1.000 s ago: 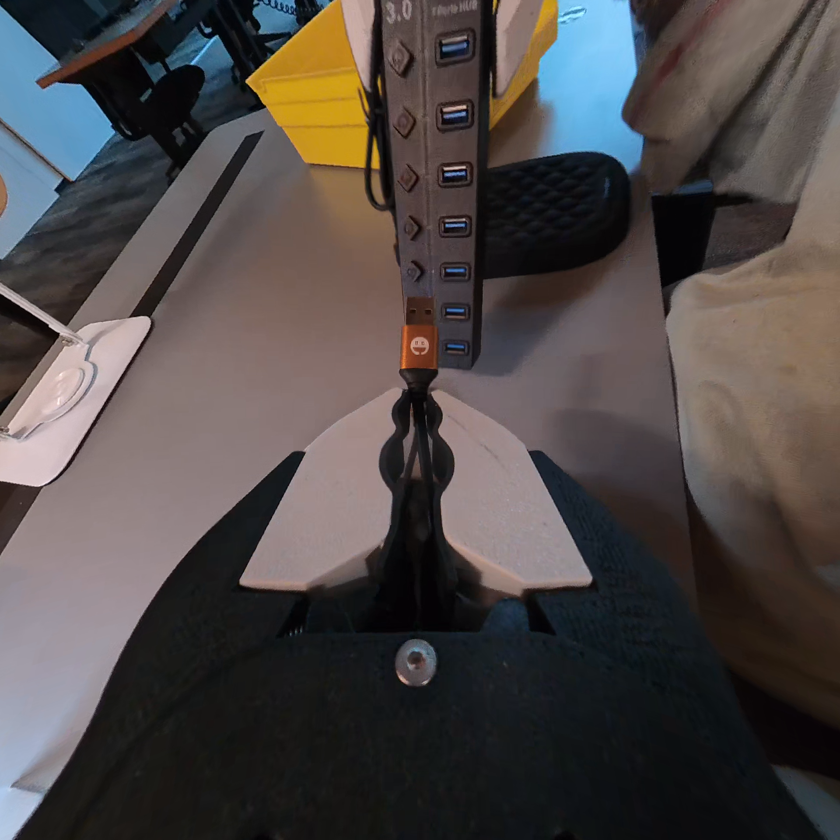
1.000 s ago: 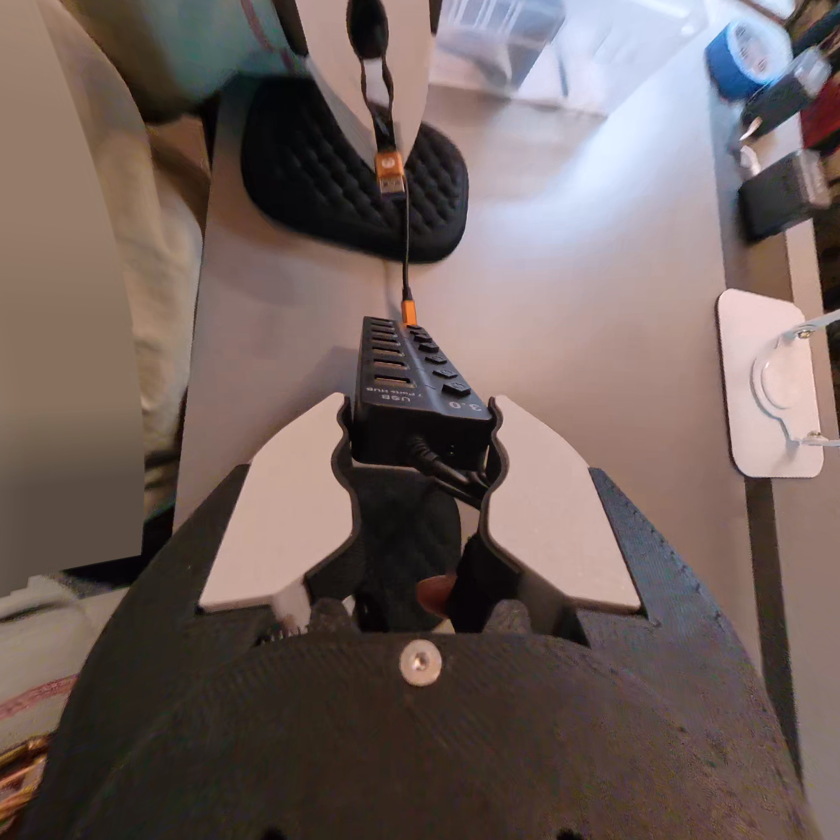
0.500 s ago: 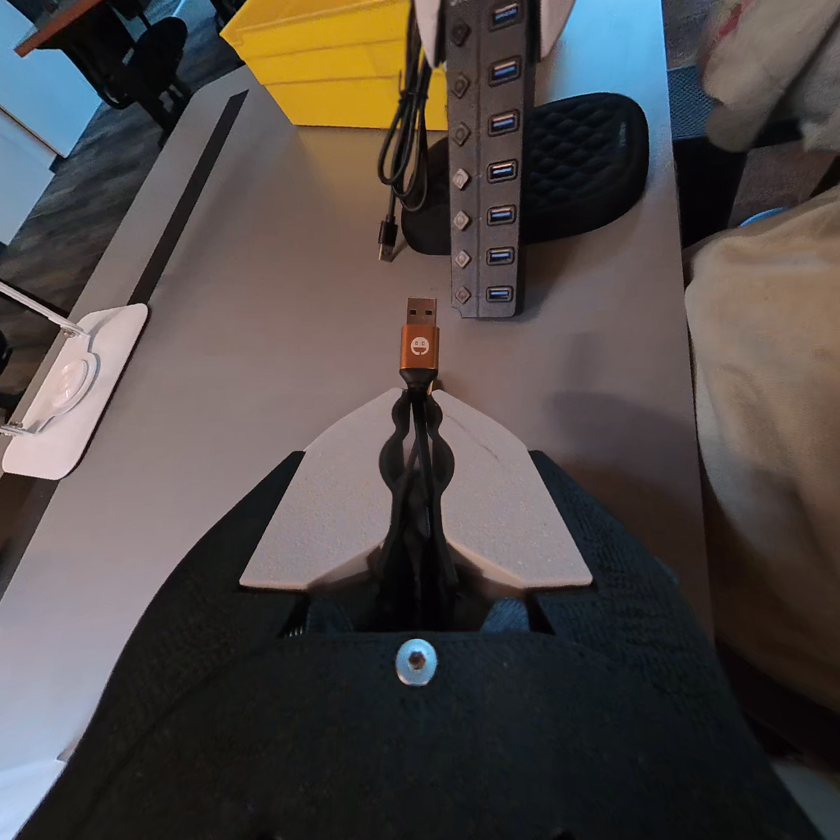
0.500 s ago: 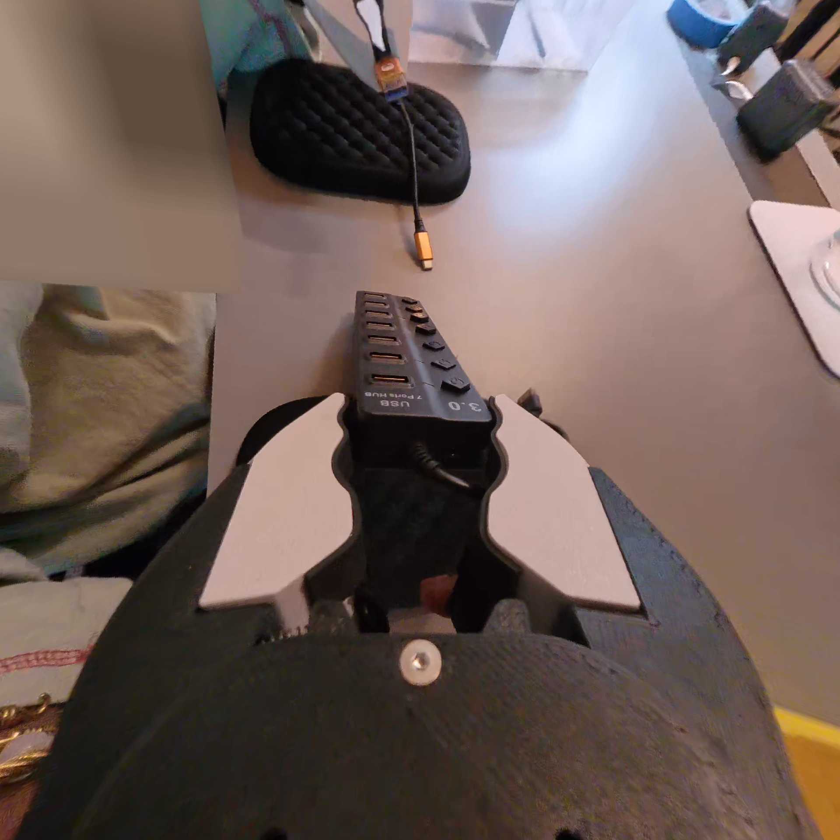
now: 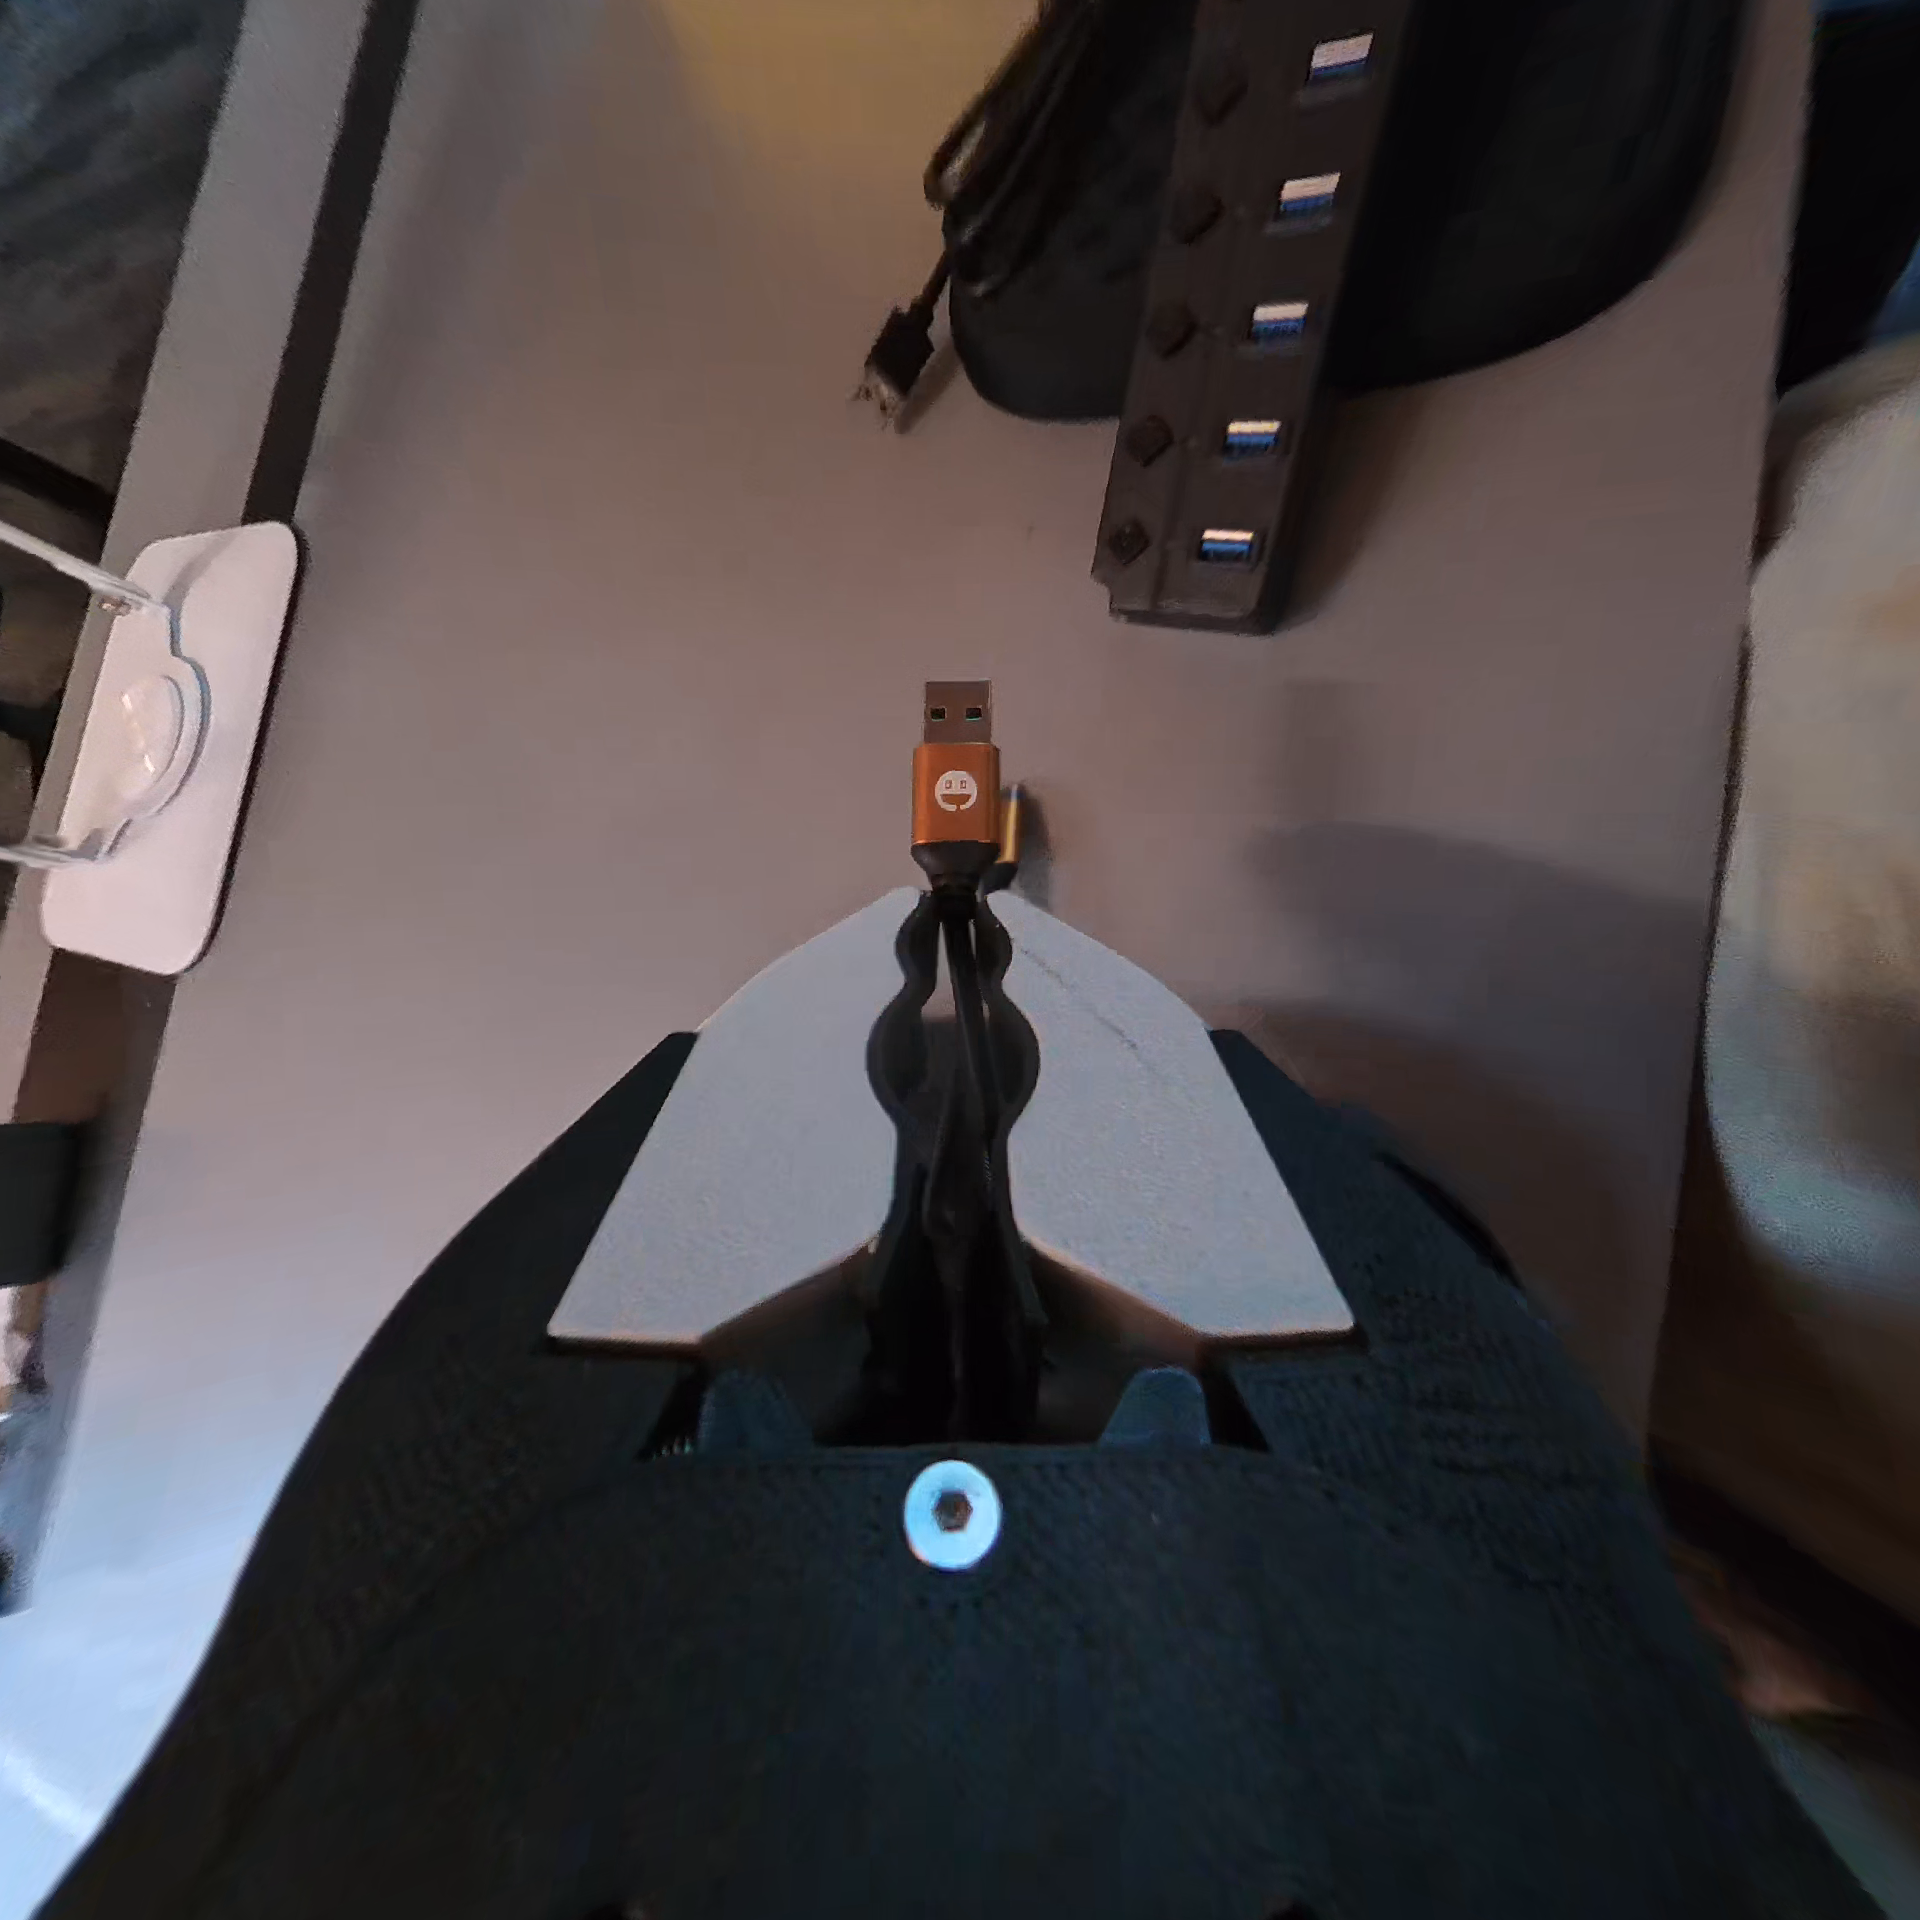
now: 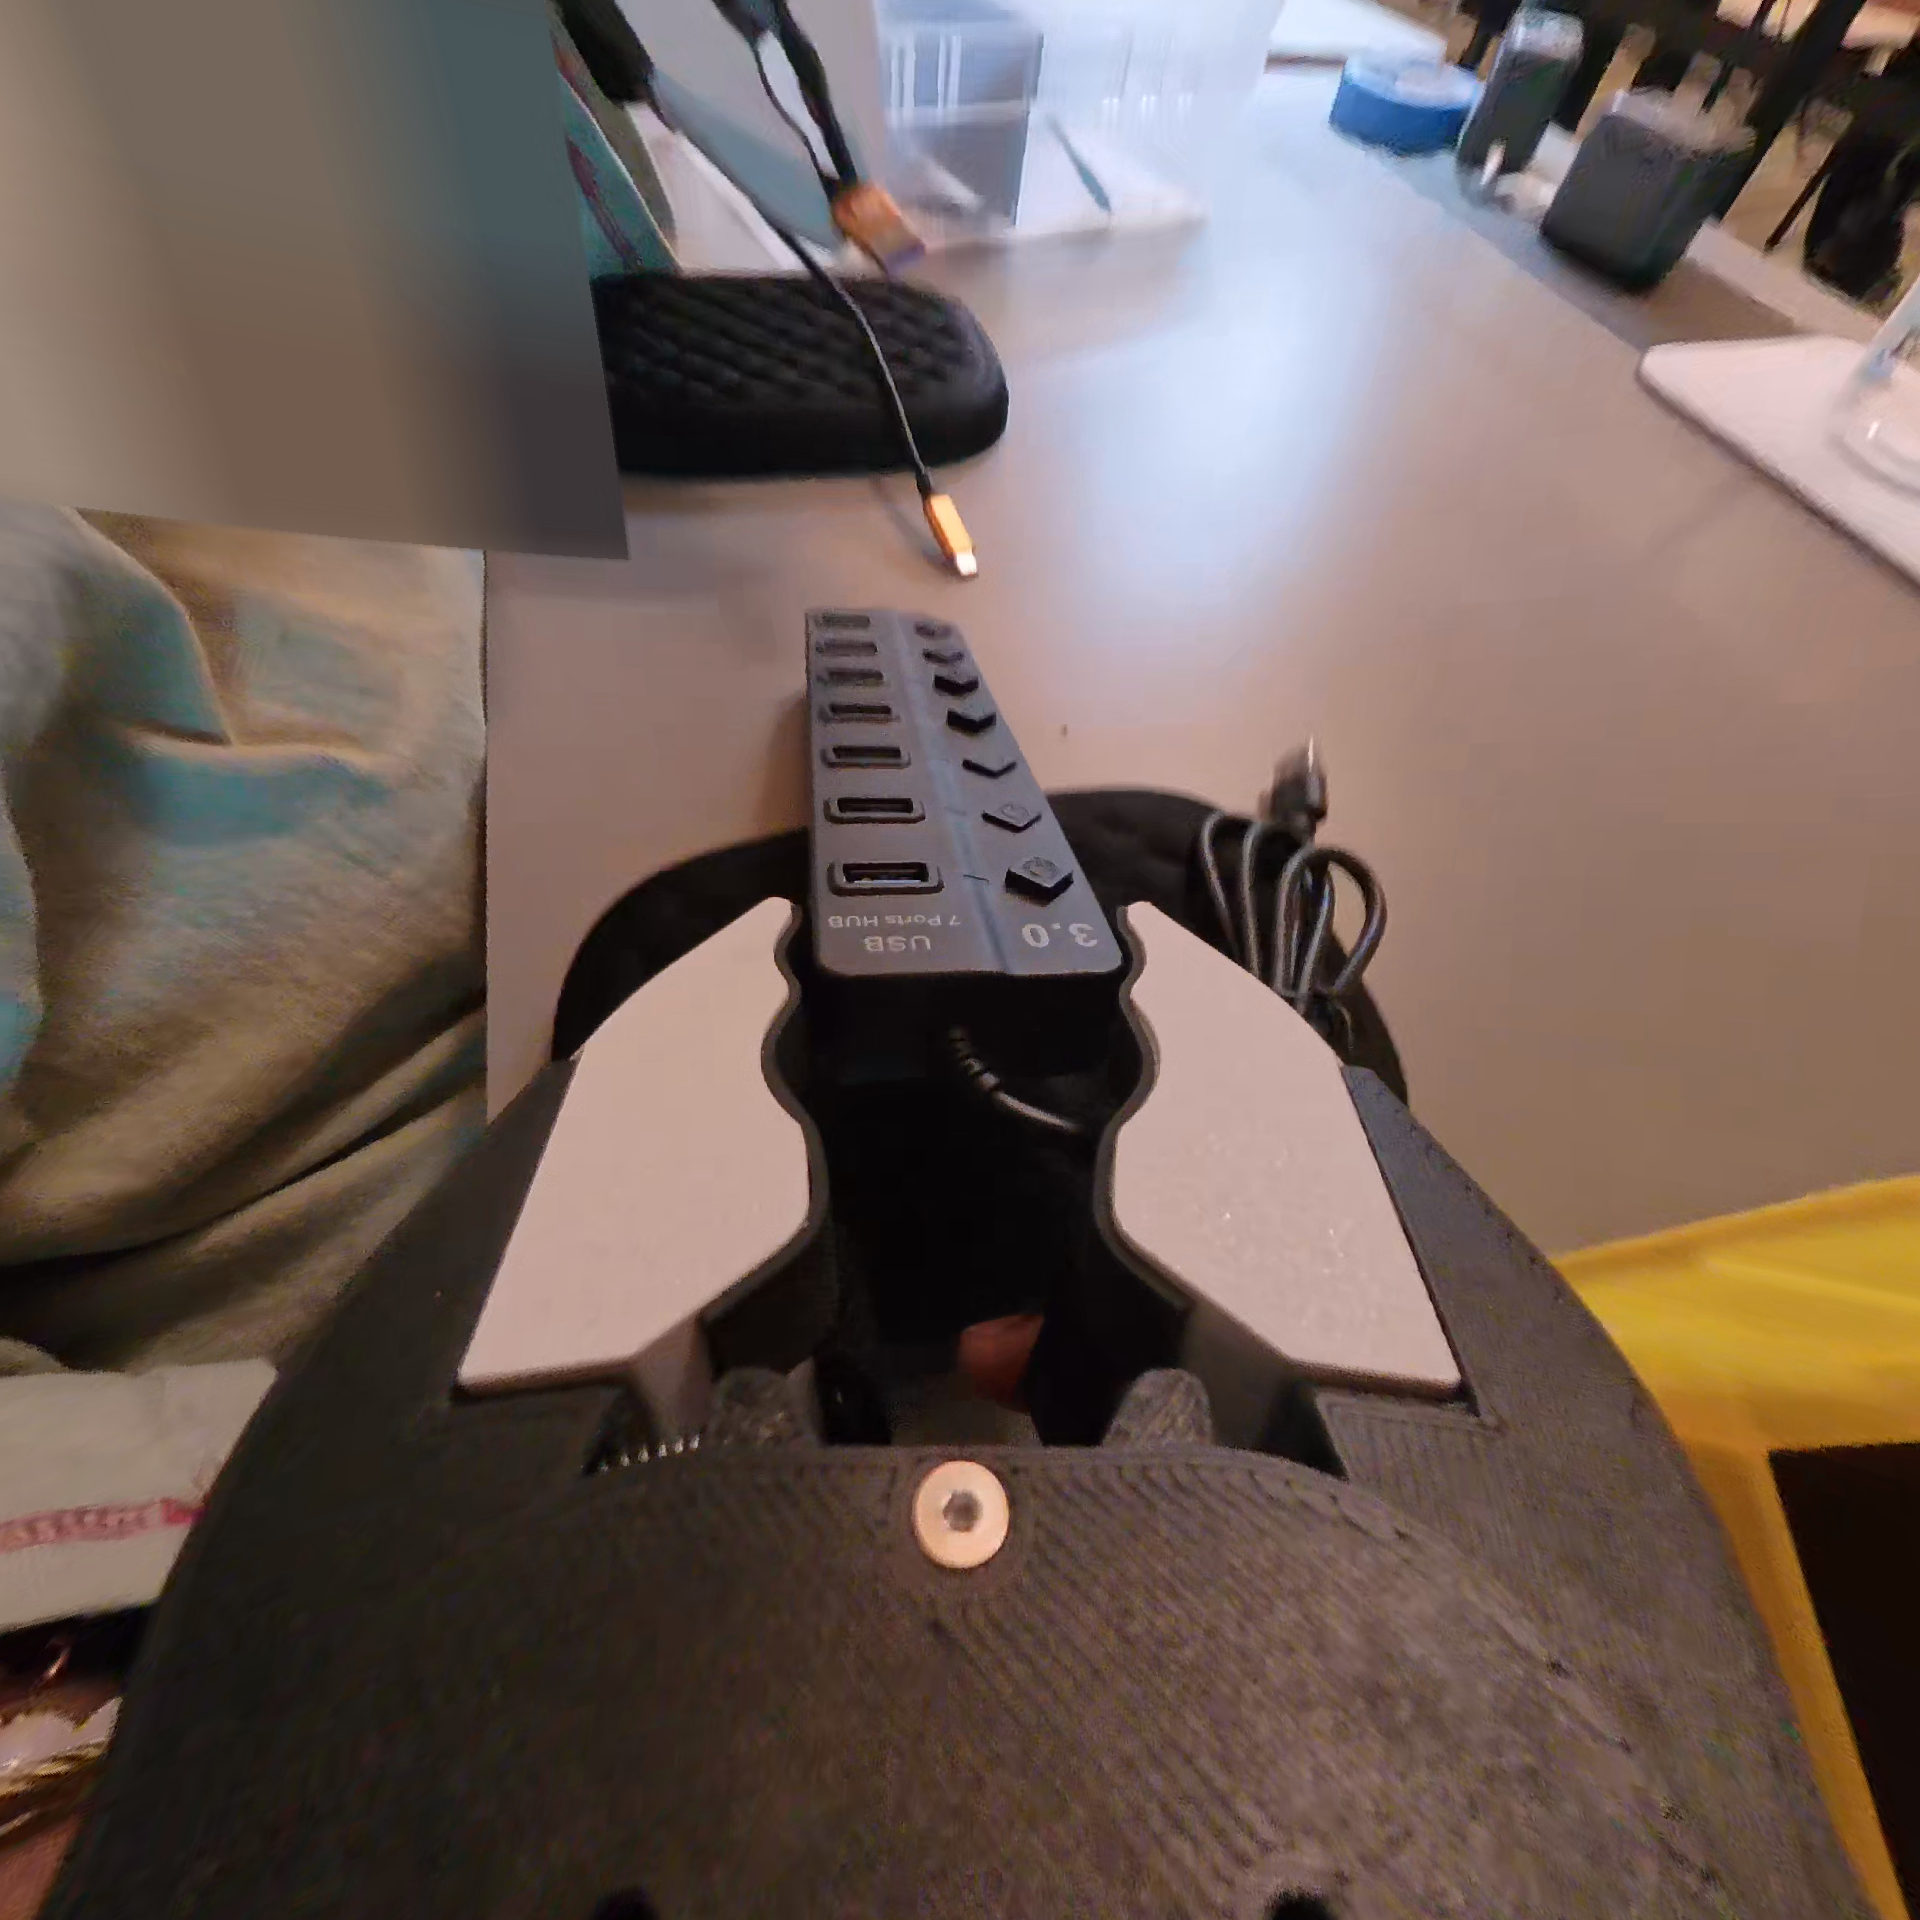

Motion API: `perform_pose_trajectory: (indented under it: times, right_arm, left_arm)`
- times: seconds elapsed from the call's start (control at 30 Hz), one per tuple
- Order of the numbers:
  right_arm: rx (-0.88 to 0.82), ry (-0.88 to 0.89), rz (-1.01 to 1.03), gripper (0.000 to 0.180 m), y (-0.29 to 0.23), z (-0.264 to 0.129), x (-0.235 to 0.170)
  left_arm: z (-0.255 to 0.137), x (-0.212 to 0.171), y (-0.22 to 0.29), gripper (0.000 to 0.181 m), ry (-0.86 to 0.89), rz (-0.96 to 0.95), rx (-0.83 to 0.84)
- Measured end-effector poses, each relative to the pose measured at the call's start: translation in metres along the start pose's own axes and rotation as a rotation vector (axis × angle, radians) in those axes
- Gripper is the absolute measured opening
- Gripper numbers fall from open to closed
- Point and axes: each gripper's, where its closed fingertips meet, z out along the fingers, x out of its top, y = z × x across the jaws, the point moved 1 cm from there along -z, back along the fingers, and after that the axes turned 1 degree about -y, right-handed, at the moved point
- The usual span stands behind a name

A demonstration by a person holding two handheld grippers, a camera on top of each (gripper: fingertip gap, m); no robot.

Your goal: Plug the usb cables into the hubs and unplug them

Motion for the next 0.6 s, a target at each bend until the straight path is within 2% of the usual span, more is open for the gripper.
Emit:
perform_pose_trajectory:
  times: [0.07, 0.2, 0.37, 0.6]
  right_arm:
    - [-0.01, 0.062, -0.034, 0.055, -0.001, 0.002, 0.018]
    - [-0.059, 0.036, -0.086, 0.055, 0.001, 0.017, 0.037]
    - [-0.092, -0.032, -0.081, 0.055, 0.001, 0.032, 0.06]
    - [-0.108, -0.038, -0.091, 0.055, -0.009, 0.052, 0.097]
  left_arm:
    - [0.003, 0.003, -0.008, 0.007, -0.118, 0.091, 0.001]
    - [0.008, 0.018, -0.017, 0.007, -0.252, 0.264, -0.066]
    - [0.011, 0.022, -0.021, 0.007, -0.263, 0.295, -0.134]
    - [0.007, 0.017, -0.021, 0.007, -0.235, 0.269, -0.181]
